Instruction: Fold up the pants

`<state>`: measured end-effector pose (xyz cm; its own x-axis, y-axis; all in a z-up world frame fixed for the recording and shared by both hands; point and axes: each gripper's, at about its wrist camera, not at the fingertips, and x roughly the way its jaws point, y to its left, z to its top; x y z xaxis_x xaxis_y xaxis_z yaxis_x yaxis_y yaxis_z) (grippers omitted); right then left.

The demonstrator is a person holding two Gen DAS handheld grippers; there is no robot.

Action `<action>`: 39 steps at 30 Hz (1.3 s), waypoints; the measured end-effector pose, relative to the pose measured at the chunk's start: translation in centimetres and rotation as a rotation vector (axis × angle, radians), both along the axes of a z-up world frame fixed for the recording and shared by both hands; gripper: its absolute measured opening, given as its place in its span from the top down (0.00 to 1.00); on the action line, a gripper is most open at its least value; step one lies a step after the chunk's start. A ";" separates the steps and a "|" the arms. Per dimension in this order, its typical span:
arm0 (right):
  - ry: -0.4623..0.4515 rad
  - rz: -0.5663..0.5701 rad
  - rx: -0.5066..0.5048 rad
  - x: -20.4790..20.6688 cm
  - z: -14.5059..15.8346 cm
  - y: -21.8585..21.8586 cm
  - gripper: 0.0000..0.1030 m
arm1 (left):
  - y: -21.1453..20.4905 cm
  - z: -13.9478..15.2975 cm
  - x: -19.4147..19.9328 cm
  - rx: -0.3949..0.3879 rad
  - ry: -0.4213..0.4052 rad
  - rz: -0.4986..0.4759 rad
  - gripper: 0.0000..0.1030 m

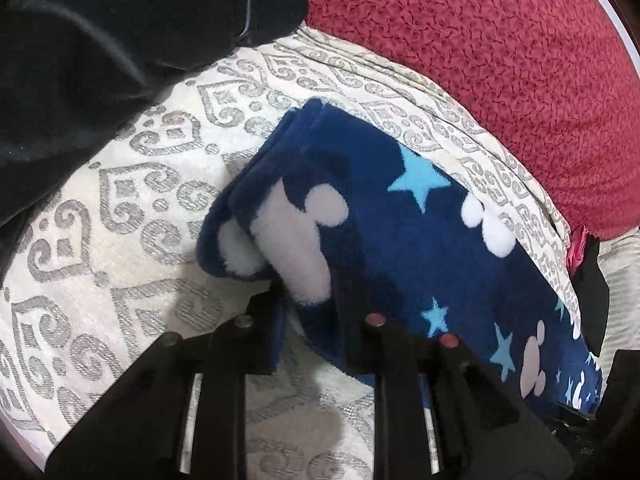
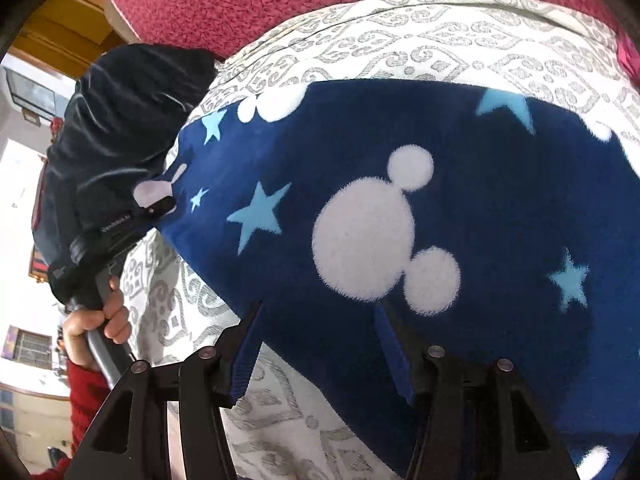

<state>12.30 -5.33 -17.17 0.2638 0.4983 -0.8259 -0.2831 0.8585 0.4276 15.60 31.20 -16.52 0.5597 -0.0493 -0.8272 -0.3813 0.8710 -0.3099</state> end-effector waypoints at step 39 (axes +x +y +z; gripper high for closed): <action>0.161 -0.193 0.364 3.5 2.0 -11.4 0.33 | -28.8 2.8 -4.2 0.370 -0.194 -0.639 0.85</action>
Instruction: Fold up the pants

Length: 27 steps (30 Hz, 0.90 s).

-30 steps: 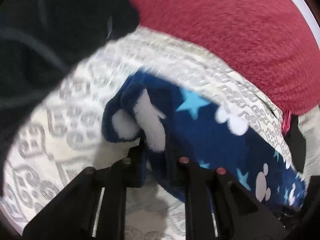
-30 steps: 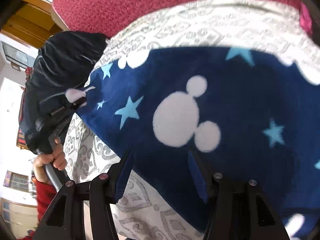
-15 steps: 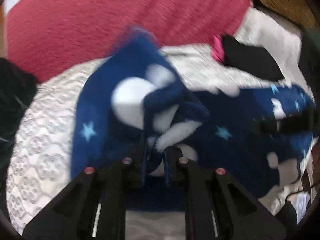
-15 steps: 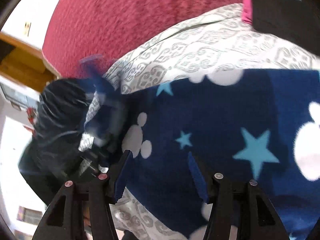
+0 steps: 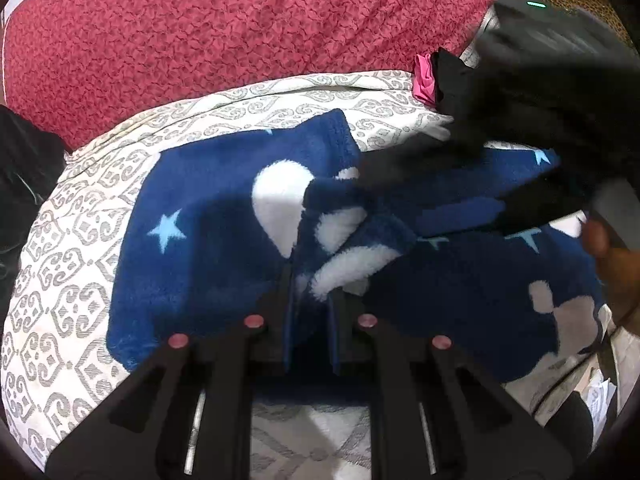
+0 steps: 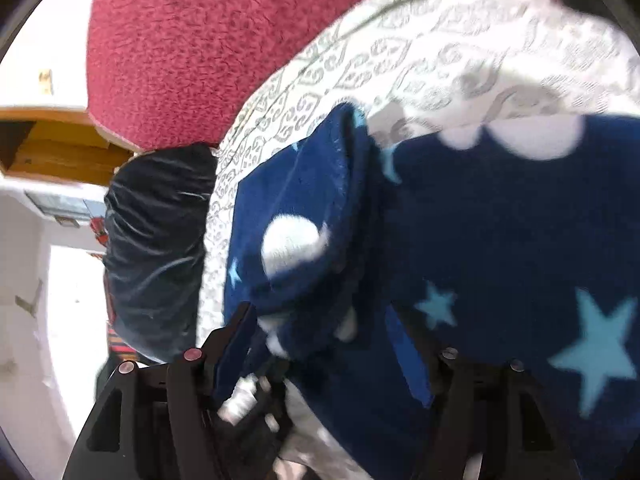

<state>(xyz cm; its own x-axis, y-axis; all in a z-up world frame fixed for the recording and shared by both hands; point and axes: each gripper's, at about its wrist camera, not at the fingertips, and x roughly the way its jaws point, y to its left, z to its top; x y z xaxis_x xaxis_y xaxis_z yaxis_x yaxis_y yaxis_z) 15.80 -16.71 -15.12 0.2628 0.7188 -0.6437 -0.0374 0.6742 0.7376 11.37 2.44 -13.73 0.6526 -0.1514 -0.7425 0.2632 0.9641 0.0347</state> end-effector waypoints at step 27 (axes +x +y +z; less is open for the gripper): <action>-0.144 0.004 -0.221 0.4 5.0 3.6 0.87 | -0.8 2.2 -3.7 0.017 -0.166 -0.086 0.26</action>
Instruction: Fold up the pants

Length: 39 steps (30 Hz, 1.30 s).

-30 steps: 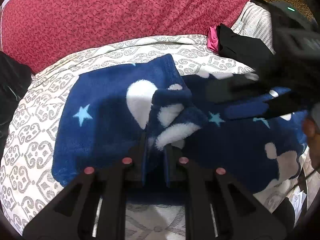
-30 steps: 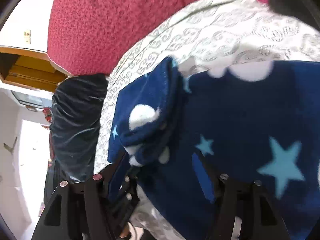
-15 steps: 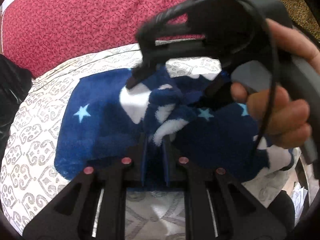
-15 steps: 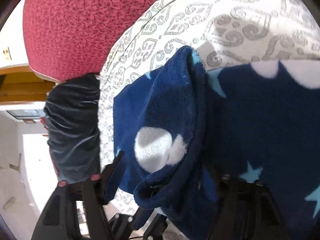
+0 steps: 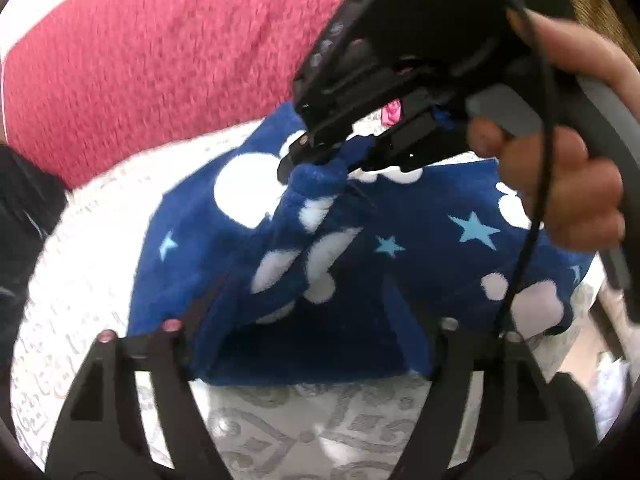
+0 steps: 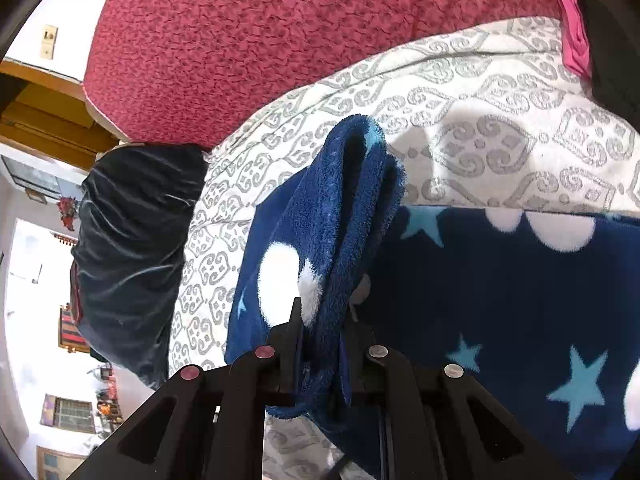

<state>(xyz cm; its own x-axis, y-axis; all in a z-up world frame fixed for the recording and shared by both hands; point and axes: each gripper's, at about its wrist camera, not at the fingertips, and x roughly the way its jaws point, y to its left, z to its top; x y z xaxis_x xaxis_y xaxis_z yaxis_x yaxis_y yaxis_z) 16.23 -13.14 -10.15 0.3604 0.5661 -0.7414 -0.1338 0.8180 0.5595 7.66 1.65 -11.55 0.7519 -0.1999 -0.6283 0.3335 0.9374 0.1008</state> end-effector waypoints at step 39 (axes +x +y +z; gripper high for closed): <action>-0.033 -0.153 -0.111 -7.2 -2.1 -14.2 0.85 | -12.0 -1.7 -1.5 0.050 0.162 -0.240 0.89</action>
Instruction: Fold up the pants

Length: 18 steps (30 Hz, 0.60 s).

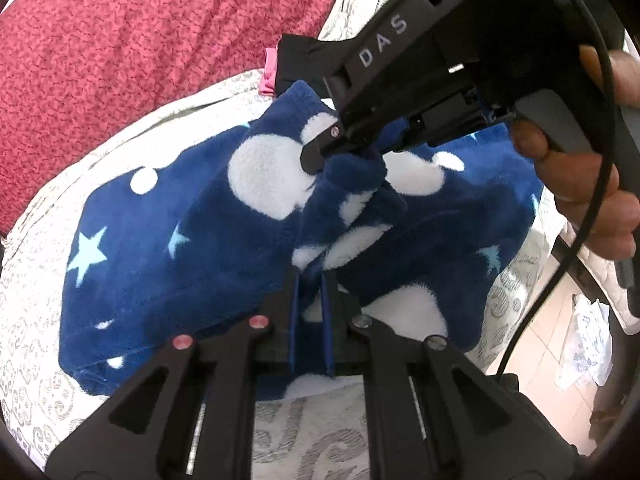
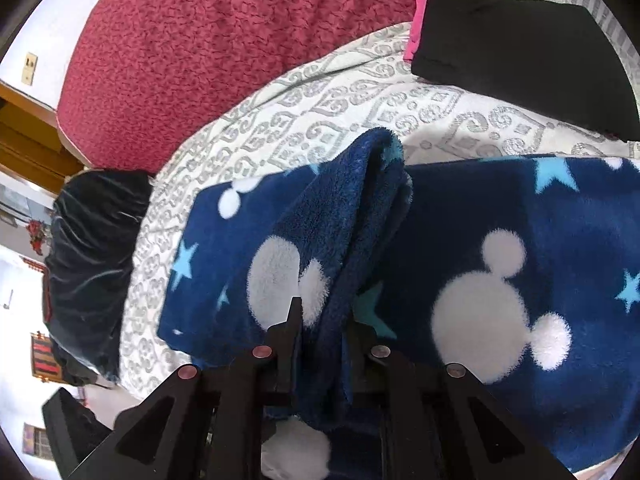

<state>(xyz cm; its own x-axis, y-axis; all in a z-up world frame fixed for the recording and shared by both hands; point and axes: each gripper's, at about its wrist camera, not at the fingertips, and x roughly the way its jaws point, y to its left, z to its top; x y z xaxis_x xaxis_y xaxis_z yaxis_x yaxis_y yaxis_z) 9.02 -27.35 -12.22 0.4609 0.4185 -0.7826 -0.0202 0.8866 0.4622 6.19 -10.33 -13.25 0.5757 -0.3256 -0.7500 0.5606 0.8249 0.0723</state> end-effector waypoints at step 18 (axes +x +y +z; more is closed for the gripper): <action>0.018 -0.022 -0.118 -0.1 -1.4 0.1 0.79 | 0.3 0.1 1.0 -0.013 0.066 -0.015 0.86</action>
